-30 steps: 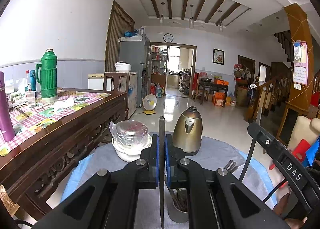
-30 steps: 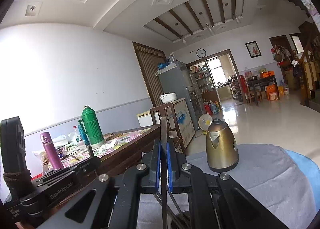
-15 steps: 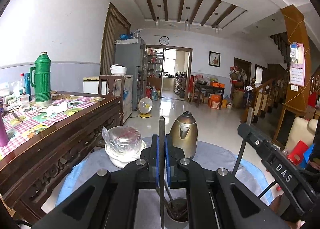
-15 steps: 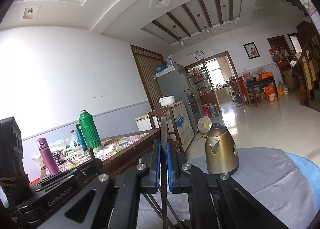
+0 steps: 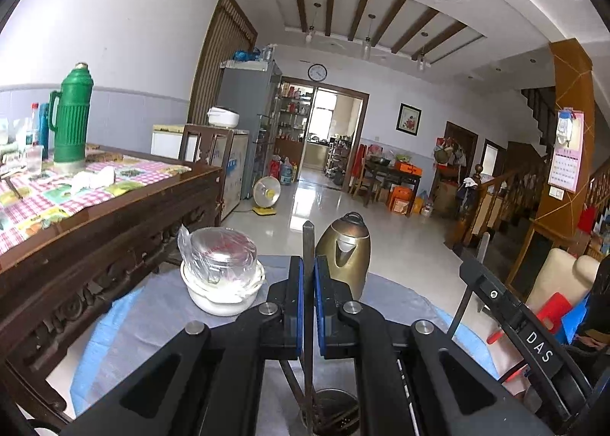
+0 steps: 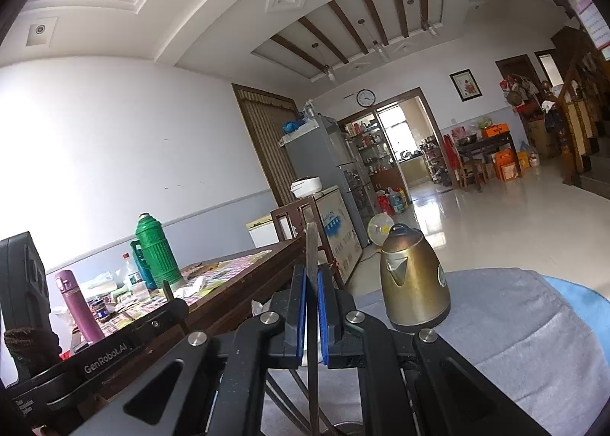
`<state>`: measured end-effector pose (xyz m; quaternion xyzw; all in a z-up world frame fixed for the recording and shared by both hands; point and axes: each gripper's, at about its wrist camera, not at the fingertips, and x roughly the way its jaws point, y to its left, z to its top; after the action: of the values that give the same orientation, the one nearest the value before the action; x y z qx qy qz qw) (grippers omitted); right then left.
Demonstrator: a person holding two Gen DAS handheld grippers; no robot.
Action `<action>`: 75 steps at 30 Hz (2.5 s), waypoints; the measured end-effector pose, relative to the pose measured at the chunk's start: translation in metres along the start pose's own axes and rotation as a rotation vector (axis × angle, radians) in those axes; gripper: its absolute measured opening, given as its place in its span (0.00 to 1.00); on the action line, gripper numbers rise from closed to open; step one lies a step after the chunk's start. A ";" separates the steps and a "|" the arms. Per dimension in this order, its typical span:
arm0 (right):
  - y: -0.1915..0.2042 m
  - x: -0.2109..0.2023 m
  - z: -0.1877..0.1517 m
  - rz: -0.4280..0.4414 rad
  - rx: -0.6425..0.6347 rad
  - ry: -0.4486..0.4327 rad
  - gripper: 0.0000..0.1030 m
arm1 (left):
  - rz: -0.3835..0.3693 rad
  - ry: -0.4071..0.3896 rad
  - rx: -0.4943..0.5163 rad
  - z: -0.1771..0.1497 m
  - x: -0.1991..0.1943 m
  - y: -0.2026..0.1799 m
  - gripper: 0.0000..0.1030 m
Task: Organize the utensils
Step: 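Lower both held chopsticks down into the grey holder cup, then open both tools to release the chopsticks into the cup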
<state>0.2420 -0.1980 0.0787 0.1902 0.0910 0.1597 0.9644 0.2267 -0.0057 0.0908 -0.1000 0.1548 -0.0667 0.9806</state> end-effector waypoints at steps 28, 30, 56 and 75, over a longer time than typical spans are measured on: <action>-0.007 0.044 -0.034 -0.081 -0.060 0.037 0.06 | -0.035 0.046 -0.065 -0.012 0.030 0.010 0.06; -0.009 0.043 -0.037 -0.085 -0.054 0.046 0.06 | -0.032 0.055 -0.061 -0.015 0.030 0.009 0.06; -0.006 0.013 -0.054 -0.090 -0.072 0.102 0.06 | 0.025 0.186 -0.029 -0.038 0.025 0.008 0.07; -0.001 0.003 -0.068 -0.066 -0.073 0.173 0.07 | 0.056 0.294 -0.004 -0.056 0.017 0.009 0.08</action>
<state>0.2288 -0.1750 0.0158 0.1375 0.1743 0.1467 0.9640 0.2254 -0.0097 0.0316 -0.0869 0.2997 -0.0528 0.9486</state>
